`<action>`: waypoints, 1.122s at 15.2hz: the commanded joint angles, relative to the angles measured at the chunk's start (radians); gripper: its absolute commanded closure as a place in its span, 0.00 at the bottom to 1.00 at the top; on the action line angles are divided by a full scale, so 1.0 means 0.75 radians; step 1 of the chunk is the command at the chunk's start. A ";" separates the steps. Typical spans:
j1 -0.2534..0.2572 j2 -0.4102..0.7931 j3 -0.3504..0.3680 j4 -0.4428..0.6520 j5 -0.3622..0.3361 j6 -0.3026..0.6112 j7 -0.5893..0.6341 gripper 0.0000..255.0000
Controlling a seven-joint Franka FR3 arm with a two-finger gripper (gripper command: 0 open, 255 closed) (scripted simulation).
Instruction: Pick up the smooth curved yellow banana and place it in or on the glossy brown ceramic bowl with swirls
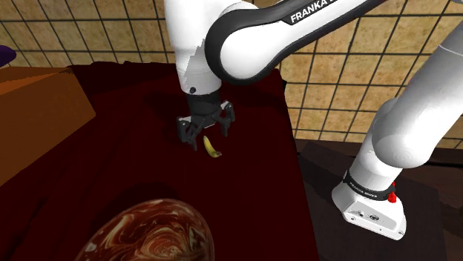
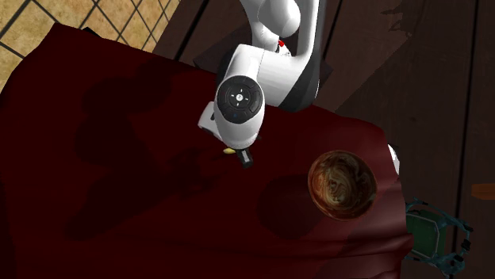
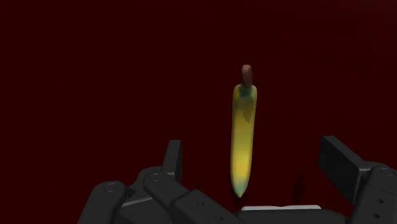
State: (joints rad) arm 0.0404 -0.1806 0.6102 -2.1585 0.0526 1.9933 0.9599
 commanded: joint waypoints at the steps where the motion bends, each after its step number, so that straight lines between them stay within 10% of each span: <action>1: -0.002 0.024 0.008 -0.016 -0.013 0.038 0.014 0.00; 12: -0.003 0.049 0.014 -0.060 -0.027 0.102 0.025 0.00; 13: -0.003 0.049 0.014 -0.060 -0.027 0.102 0.025 1.00; 17: -0.003 0.049 0.014 -0.060 -0.027 0.102 0.025 1.00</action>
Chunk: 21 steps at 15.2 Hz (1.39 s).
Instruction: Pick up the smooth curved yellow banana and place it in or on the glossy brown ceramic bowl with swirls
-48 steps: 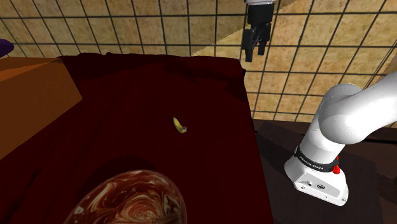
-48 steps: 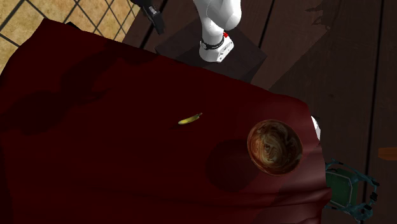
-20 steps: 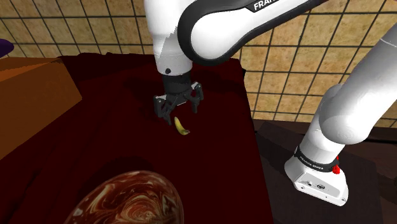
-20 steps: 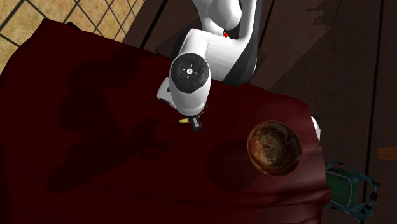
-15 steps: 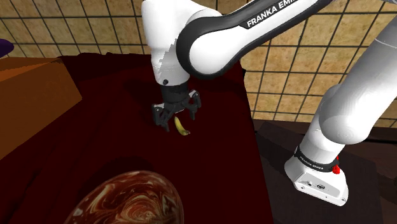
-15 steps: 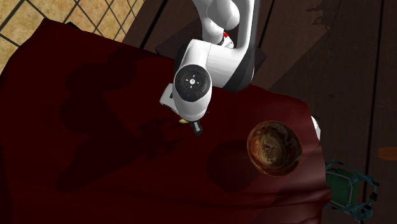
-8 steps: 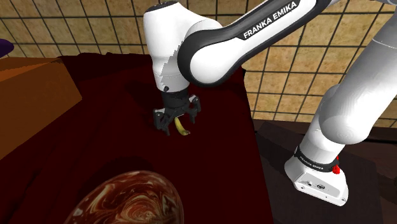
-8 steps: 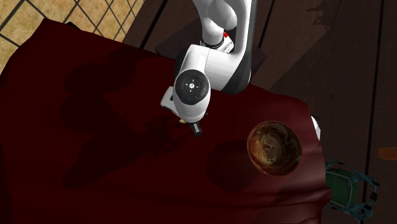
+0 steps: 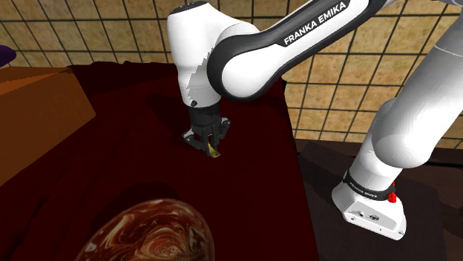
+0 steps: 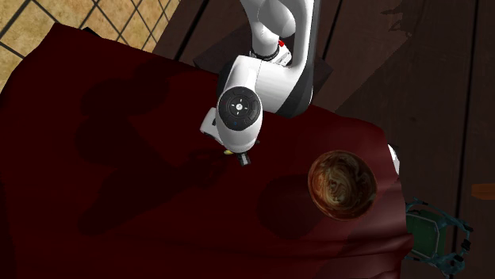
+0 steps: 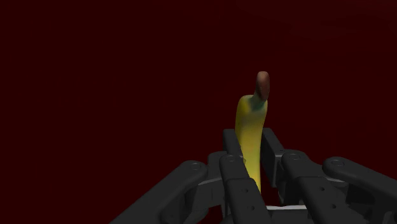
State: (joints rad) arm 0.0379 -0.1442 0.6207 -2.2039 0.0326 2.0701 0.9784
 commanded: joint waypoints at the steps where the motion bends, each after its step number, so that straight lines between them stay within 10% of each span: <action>1: 0.000 0.000 0.000 0.000 0.000 0.000 0.000 1.00; 21: -0.002 -0.082 -0.033 0.219 0.039 -0.288 -0.045 1.00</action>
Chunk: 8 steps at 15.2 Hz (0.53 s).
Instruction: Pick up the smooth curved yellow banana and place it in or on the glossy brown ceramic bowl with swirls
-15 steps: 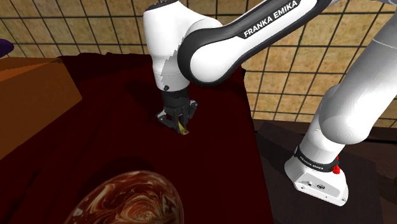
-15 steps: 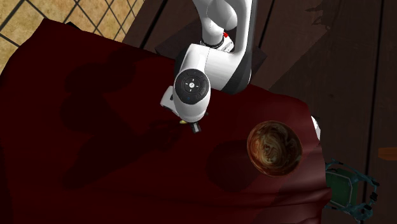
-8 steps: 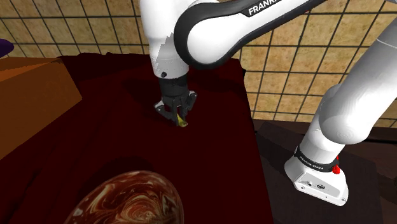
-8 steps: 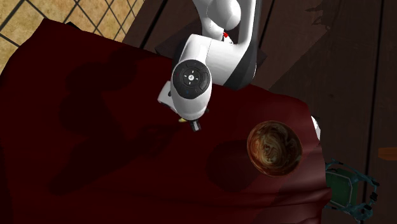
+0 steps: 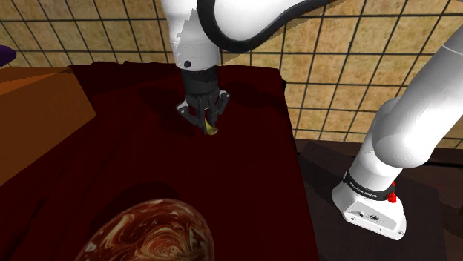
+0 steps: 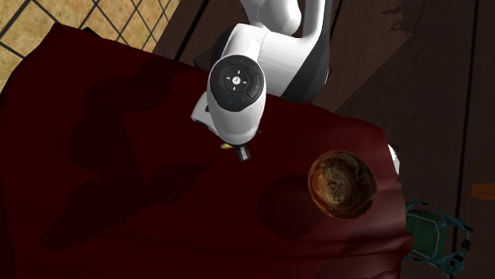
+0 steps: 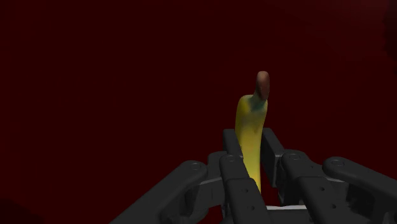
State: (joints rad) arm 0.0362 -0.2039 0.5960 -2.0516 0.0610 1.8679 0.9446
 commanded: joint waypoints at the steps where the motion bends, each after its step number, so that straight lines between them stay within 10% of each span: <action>1: 0.000 -0.004 -0.002 0.032 0.001 -0.036 -0.001 1.00; 8: -0.004 -0.009 -0.011 0.152 0.001 -0.161 -0.007 1.00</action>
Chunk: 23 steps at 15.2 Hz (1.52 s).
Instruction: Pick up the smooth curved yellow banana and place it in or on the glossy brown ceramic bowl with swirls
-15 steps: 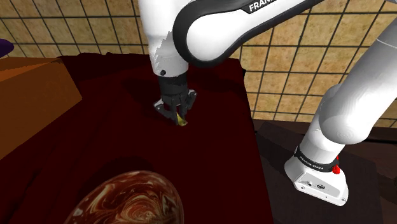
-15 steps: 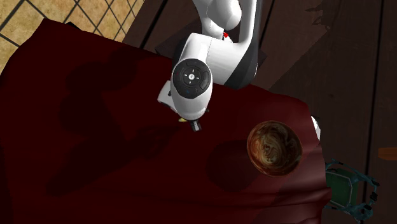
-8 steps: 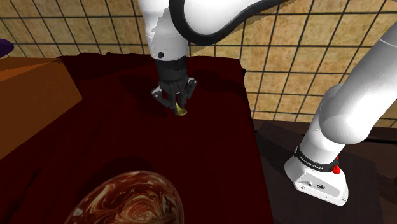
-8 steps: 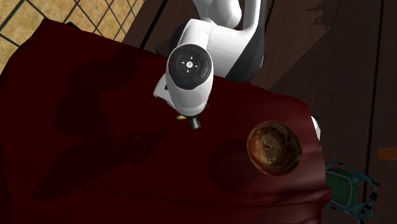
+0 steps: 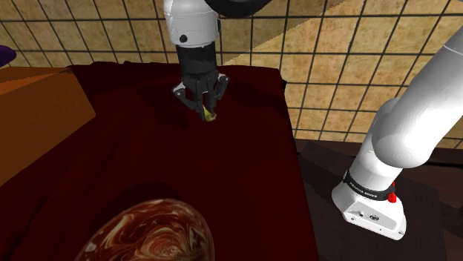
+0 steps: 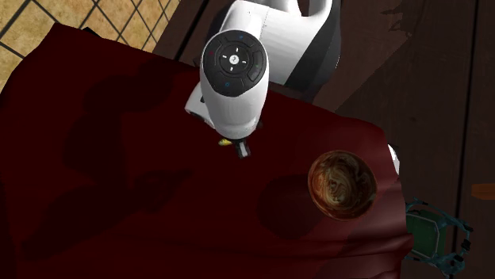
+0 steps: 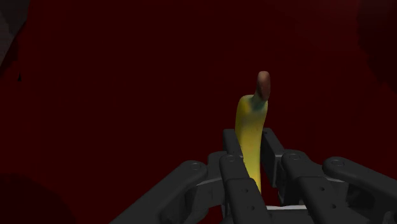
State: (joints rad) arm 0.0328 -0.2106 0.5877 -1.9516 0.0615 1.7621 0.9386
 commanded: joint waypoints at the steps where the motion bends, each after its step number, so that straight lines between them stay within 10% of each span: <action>1: 0.000 0.000 -0.001 0.038 -0.001 -0.038 0.001 1.00; 9: -0.005 0.015 -0.004 0.180 -0.010 -0.168 0.003 1.00; 23: 0.217 0.359 0.339 0.487 -0.200 -0.229 0.591 1.00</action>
State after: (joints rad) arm 0.1792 0.0348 0.8264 -1.6033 -0.0715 1.5928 1.3464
